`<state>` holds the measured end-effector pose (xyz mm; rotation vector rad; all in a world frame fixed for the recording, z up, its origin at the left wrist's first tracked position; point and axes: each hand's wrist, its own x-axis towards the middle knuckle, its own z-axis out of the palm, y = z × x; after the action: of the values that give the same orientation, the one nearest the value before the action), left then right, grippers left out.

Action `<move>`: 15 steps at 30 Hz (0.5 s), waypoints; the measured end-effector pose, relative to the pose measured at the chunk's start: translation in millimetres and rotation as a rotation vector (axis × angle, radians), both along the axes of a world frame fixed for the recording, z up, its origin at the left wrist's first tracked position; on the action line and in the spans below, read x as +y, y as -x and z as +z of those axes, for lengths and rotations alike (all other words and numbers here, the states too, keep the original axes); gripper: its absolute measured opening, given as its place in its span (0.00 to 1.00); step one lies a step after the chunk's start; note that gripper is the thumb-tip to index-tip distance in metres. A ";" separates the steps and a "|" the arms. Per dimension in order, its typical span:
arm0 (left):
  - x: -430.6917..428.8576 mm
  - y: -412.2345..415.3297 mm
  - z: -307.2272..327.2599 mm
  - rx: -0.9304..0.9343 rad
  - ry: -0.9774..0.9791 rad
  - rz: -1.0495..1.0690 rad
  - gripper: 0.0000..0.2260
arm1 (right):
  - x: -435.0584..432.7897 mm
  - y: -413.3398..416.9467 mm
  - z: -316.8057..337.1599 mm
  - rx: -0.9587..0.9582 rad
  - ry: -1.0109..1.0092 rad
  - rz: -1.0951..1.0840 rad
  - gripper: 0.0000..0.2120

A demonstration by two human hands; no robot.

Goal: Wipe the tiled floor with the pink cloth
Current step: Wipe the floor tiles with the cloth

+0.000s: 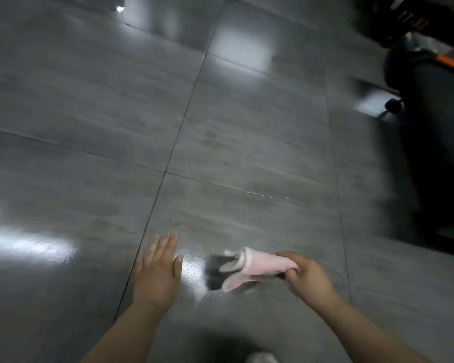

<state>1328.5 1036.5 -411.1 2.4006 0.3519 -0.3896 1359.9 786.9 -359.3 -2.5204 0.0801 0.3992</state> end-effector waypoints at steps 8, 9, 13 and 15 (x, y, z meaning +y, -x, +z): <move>-32.1 -47.1 -46.6 0.031 -0.120 -0.114 0.31 | -116.1 -43.8 -5.0 -0.257 0.099 -0.552 0.31; -40.0 -50.6 -53.2 0.025 -0.124 -0.114 0.29 | -131.4 -47.7 -4.2 -0.322 0.129 -0.599 0.31; -70.9 -62.8 -72.9 0.040 -0.137 -0.151 0.24 | -156.2 -52.9 -34.1 -0.321 0.180 -0.506 0.31; -82.9 -63.1 -76.5 0.091 -0.142 -0.184 0.23 | -147.7 -39.1 -76.6 -0.164 0.277 -0.148 0.27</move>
<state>1391.7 953.6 -487.6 2.5688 0.2053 -0.5749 1399.0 639.2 -435.9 -2.7864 0.2737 0.1275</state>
